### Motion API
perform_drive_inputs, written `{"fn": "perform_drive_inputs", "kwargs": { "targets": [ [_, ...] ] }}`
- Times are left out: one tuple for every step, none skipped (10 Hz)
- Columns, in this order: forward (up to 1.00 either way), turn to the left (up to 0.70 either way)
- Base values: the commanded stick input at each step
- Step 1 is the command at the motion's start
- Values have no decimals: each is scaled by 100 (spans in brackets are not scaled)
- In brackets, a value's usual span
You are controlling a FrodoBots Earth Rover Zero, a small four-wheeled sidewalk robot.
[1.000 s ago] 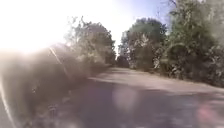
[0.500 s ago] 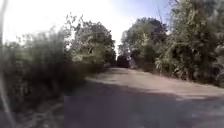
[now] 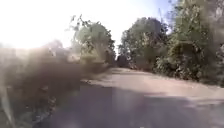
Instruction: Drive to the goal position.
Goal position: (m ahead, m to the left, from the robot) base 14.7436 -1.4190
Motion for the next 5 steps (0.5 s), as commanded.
{"fn": "perform_drive_inputs", "kwargs": {
  "targets": [
    [70, 0],
    [70, 0],
    [70, 0],
    [70, 0],
    [70, 0]
  ]
}}
